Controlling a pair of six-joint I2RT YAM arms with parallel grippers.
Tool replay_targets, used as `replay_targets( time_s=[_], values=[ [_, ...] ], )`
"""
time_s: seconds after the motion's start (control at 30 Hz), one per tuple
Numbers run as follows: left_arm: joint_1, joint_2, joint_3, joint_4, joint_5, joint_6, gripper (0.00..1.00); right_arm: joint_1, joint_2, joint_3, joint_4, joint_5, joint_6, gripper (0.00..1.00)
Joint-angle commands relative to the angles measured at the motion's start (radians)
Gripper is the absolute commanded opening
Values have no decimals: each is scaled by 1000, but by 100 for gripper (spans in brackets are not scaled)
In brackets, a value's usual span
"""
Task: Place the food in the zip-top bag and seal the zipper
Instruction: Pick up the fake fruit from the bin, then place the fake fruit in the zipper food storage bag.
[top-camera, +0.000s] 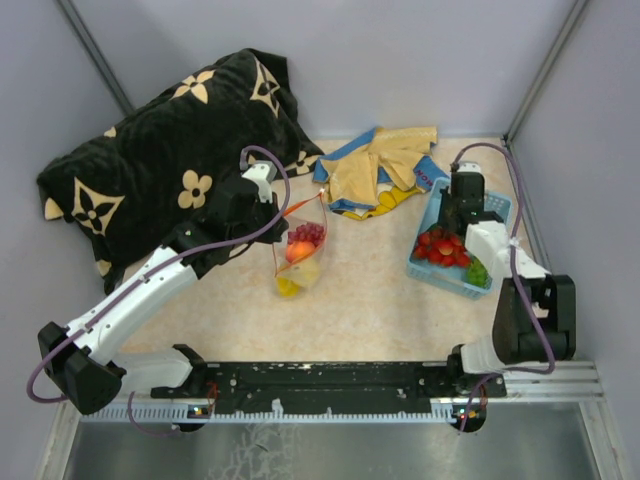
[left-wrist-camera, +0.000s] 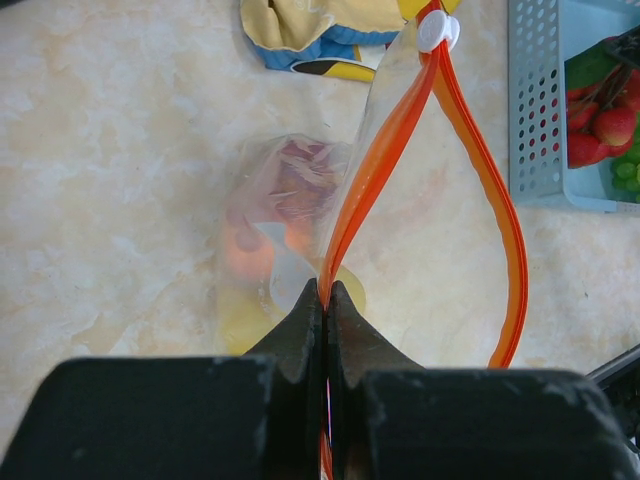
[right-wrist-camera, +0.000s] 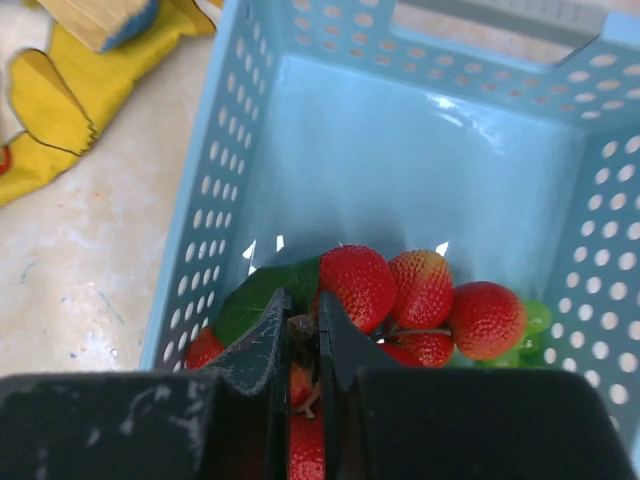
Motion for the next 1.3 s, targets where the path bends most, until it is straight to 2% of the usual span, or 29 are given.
replay_targets(
  time_s=[0.0, 0.27, 0.5, 0.63, 0.87, 1.27],
  values=[
    [8, -23, -11, 15, -13, 13, 0, -6, -144, 11, 11, -33, -64, 0],
    [9, -25, -14, 39, 8, 57, 0, -6, -288, 33, -33, -64, -111, 0],
    [9, -24, -19, 47, 28, 64, 0, -2, -428, 57, 10, -202, -68, 0],
    [10, -18, -18, 48, 38, 61, 0, 42, -473, 76, 44, -262, -43, 0],
    [17, -17, -12, 52, 71, 52, 0, 181, -508, 84, 205, -324, 17, 0],
    [40, -20, -27, 62, 121, 15, 0, 399, -447, 120, 546, -406, 167, 0]
  ],
)
